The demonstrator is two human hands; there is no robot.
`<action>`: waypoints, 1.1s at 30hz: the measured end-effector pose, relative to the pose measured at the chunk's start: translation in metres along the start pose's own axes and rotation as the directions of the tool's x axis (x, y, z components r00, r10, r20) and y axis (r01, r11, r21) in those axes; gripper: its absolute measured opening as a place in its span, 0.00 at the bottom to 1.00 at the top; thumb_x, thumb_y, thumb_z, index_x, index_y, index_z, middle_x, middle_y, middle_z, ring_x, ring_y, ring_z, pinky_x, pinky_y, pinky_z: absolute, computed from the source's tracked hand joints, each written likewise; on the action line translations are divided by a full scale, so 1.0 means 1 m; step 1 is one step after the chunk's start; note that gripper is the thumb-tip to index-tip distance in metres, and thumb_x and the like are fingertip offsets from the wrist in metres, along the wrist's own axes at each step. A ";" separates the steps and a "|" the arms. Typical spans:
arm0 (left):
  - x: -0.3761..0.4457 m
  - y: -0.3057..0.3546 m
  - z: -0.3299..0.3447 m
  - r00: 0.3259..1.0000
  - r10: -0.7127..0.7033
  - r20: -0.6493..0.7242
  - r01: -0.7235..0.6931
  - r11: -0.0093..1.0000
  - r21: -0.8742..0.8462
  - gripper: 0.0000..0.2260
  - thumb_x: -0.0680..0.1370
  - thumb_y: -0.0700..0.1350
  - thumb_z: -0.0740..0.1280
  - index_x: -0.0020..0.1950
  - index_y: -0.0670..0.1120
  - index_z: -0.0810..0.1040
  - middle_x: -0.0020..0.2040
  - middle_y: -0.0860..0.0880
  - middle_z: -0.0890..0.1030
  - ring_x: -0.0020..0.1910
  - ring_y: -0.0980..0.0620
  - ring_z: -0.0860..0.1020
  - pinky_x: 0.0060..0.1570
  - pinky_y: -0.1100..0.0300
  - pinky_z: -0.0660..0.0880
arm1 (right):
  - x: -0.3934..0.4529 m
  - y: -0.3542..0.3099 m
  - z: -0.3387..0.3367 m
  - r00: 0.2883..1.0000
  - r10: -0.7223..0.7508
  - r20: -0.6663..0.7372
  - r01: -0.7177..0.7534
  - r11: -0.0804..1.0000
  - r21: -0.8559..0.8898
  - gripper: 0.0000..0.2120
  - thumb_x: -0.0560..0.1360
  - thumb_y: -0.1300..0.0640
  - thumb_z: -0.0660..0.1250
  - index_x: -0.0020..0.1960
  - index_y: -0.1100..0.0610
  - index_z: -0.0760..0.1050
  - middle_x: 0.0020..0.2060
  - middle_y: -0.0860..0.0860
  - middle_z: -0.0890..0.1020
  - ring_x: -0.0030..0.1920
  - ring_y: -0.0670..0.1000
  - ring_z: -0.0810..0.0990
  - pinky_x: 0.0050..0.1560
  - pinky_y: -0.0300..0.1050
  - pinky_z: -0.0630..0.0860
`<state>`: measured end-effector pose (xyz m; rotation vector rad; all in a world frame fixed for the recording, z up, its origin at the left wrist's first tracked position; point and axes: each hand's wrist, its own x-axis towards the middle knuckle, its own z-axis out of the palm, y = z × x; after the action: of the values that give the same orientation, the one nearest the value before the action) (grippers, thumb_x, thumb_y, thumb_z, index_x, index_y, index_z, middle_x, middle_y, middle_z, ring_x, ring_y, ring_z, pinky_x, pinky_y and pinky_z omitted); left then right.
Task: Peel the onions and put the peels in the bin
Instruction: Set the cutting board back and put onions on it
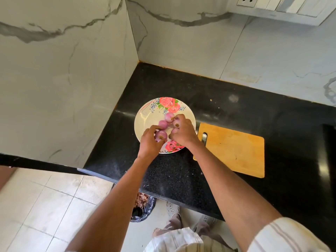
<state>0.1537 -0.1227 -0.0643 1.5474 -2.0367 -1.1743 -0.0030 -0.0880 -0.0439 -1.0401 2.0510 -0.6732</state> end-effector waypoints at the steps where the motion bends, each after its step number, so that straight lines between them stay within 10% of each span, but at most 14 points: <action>1: -0.002 -0.002 0.000 1.000 -0.015 -0.005 0.015 1.000 -0.019 0.20 0.74 0.47 0.78 0.62 0.51 0.76 0.57 0.49 0.80 0.50 0.51 0.80 0.49 0.59 0.79 | -0.001 0.000 0.001 1.000 0.004 -0.007 -0.004 1.000 0.006 0.33 0.71 0.63 0.75 0.70 0.50 0.65 0.63 0.55 0.69 0.58 0.54 0.74 0.50 0.44 0.71; 16: -0.001 0.086 0.081 0.932 0.232 0.278 -0.221 0.973 -0.071 0.18 0.73 0.44 0.77 0.61 0.50 0.79 0.53 0.51 0.83 0.43 0.54 0.80 0.42 0.67 0.73 | -0.070 0.099 -0.101 0.950 0.144 -0.276 -0.111 0.985 0.131 0.29 0.68 0.61 0.77 0.62 0.44 0.69 0.59 0.49 0.70 0.56 0.51 0.74 0.48 0.41 0.70; 33: -0.023 0.114 0.160 0.826 0.311 0.469 -0.352 0.936 -0.001 0.23 0.75 0.42 0.75 0.69 0.49 0.76 0.62 0.47 0.78 0.53 0.52 0.79 0.57 0.57 0.79 | -0.098 0.170 -0.139 0.991 0.090 -0.098 -0.097 0.993 -0.068 0.41 0.71 0.57 0.78 0.77 0.46 0.62 0.73 0.52 0.63 0.70 0.55 0.71 0.64 0.42 0.70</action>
<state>-0.0191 -0.0278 -0.0694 0.9314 -2.5591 -1.4250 -0.1502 0.1021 -0.0455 -0.9628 2.2062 -0.6140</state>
